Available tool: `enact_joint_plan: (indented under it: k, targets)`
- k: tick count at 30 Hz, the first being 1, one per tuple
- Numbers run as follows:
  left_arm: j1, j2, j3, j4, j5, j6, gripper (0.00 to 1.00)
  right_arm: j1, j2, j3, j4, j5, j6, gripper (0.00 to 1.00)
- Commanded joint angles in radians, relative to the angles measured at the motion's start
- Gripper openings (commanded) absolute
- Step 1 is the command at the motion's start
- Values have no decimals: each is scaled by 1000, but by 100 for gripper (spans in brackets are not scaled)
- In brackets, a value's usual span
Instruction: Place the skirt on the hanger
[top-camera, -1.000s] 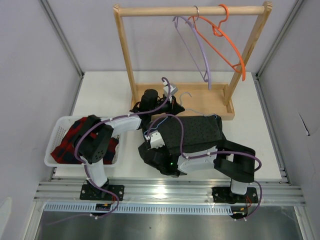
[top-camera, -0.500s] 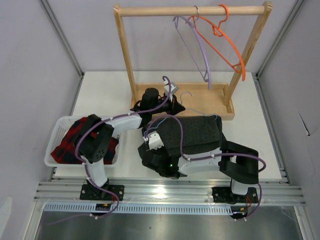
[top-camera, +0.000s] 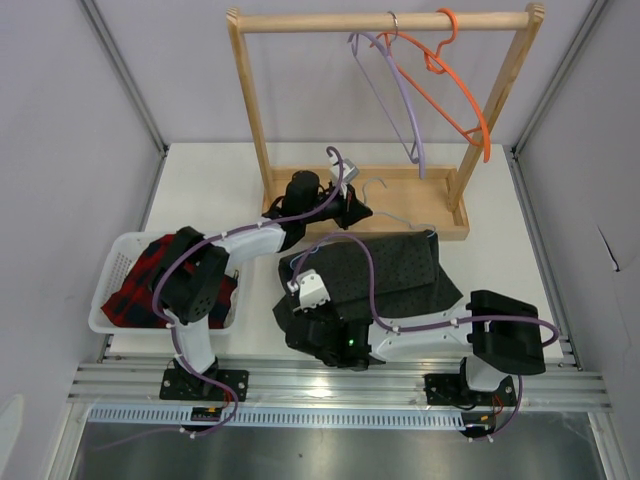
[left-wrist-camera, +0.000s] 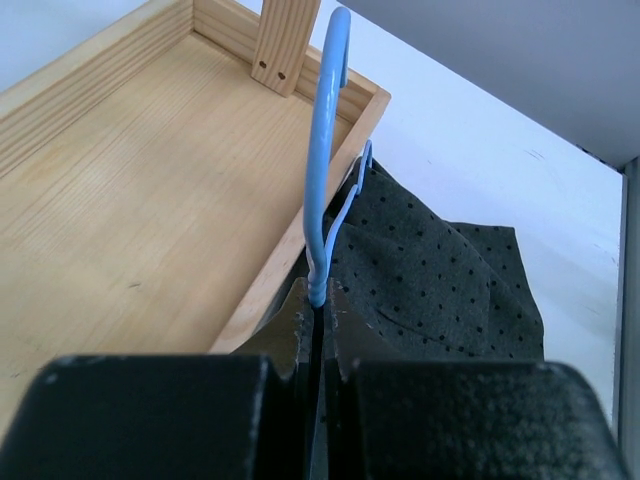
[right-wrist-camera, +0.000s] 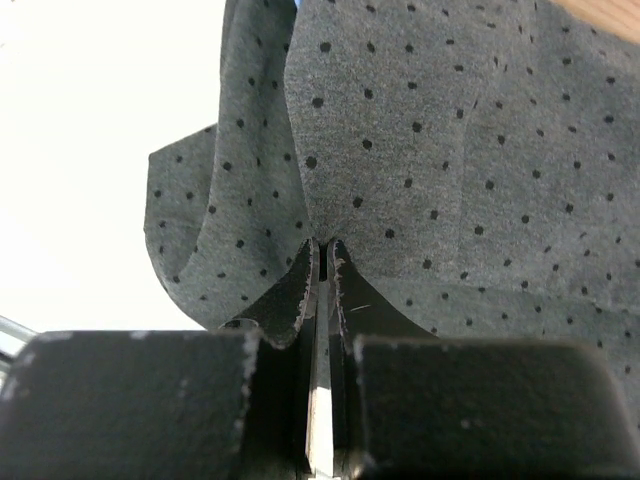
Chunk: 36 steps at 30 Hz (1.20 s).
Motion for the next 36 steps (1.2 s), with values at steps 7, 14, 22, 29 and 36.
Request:
enact_joint_plan:
  k: [7, 14, 22, 29, 36]
  targets:
    - [40, -31, 59, 13, -6, 28, 0, 71, -111, -25, -95, 96, 130, 0]
    - [40, -105, 54, -23, -9, 37, 0, 134, -131, -38, -135, 112, 156, 0]
    - [38, -275, 0, -68, -49, 69, 0, 154, -160, -89, -137, 115, 191, 0]
    - [0, -403, -17, -132, -71, 115, 0, 157, -180, -108, -89, 67, 153, 0]
    - [-41, -513, 45, -351, -133, 172, 0, 157, -253, -117, -72, 55, 112, 0]
